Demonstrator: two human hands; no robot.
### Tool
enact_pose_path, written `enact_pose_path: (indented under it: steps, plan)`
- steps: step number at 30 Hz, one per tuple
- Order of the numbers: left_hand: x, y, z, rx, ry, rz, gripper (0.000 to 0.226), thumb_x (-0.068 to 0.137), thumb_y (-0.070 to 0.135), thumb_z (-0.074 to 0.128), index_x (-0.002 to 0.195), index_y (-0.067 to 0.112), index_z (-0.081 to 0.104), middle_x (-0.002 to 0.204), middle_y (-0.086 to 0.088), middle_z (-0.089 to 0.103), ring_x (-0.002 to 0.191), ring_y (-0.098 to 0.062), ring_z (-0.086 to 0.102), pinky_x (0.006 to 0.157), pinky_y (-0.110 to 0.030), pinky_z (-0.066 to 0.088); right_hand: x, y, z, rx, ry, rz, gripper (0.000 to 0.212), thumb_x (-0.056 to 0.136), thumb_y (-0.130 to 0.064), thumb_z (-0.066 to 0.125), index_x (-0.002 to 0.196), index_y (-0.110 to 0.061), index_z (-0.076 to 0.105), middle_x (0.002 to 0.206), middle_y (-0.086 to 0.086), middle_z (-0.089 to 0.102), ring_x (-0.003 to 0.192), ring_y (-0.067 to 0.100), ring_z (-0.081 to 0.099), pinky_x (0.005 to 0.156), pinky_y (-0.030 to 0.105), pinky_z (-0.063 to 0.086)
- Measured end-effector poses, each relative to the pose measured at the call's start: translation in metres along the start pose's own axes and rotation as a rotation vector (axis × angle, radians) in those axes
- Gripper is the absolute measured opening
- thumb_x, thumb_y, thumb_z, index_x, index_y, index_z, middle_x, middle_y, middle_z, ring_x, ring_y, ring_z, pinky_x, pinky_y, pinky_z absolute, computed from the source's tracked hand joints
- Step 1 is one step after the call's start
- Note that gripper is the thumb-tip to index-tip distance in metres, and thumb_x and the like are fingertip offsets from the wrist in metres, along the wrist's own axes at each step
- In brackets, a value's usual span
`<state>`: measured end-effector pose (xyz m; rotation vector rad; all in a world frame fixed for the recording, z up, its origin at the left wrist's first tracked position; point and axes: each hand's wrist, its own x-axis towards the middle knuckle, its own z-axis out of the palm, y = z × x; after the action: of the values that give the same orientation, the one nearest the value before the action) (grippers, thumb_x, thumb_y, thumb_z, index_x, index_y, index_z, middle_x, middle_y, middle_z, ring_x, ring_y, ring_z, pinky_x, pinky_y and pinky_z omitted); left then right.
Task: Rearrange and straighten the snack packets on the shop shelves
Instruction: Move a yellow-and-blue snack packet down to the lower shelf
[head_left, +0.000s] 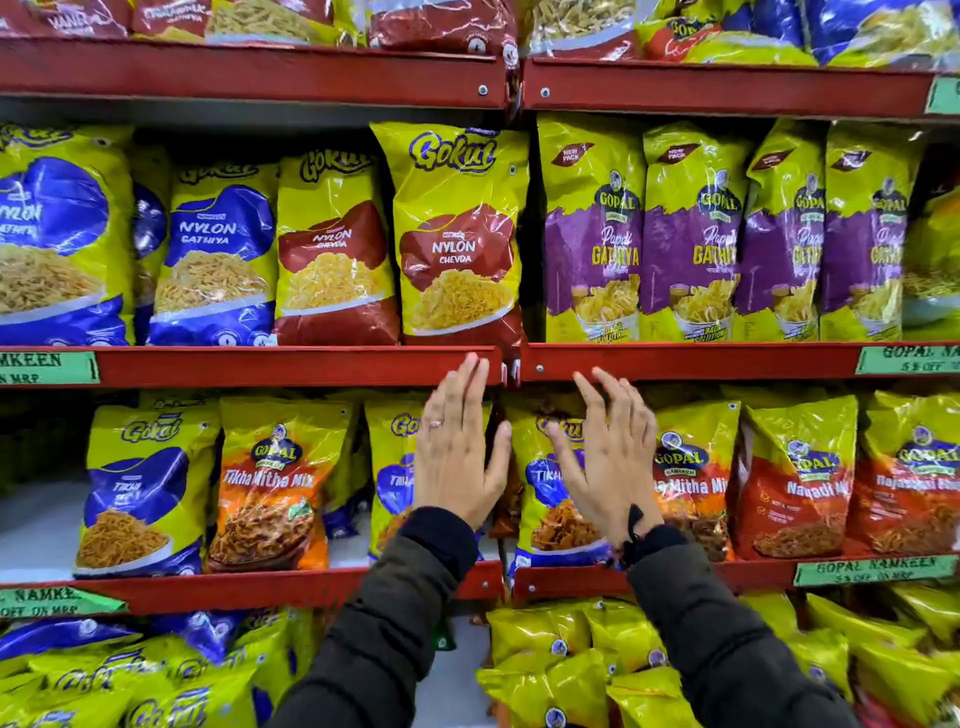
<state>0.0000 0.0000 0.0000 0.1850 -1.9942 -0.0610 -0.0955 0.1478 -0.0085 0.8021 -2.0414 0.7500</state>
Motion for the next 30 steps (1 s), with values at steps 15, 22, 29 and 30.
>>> enact_pose_path:
  steps: [15, 22, 29, 30]
  plan:
    - [-0.064, 0.023, 0.138, -0.559, -0.54, -0.829, 0.053, 0.101, 0.031, 0.034, 0.151, 0.014, 0.024, 0.16, -0.007, 0.025, 0.149, -0.022, 0.023, 0.12, -0.034, 0.018, -0.051, 0.086, 0.072, 0.623, -0.345, 0.661, 0.047, 0.097, -0.01, 0.044, 0.144, -0.008, 0.039, 0.143, 0.013, 0.046, 0.135, 0.028, 0.043, 0.104, 0.028, 0.033]
    - [-0.067, 0.031, 0.149, -0.673, -0.591, -0.961, 0.053, 0.102, 0.031, 0.032, 0.152, 0.016, 0.023, 0.16, -0.005, 0.024, 0.149, -0.023, 0.022, 0.122, -0.034, 0.016, -0.056, 0.1, 0.085, 0.705, -0.532, 0.732, 0.043, 0.095, -0.018, 0.042, 0.136, -0.008, 0.047, 0.129, 0.01, 0.055, 0.124, 0.029, 0.048, 0.098, 0.034, 0.035]
    - [-0.056, 0.028, 0.14, -0.782, -0.474, -0.952, 0.05, 0.102, 0.035, 0.03, 0.151, 0.026, 0.025, 0.144, 0.004, 0.042, 0.111, -0.01, 0.055, 0.083, 0.0, 0.043, -0.032, 0.091, 0.065, 0.731, -0.419, 0.53, 0.053, 0.093, -0.025, 0.046, 0.146, -0.024, 0.04, 0.148, 0.007, 0.043, 0.139, 0.027, 0.033, 0.116, 0.04, 0.026]
    - [-0.051, 0.029, 0.134, -0.817, -0.452, -0.932, 0.05, 0.102, 0.036, 0.031, 0.15, 0.027, 0.026, 0.141, 0.006, 0.044, 0.104, -0.004, 0.054, 0.073, 0.005, 0.042, -0.027, 0.089, 0.058, 0.725, -0.392, 0.525, 0.053, 0.096, -0.021, 0.047, 0.148, -0.024, 0.038, 0.15, 0.007, 0.041, 0.141, 0.025, 0.03, 0.116, 0.039, 0.022]
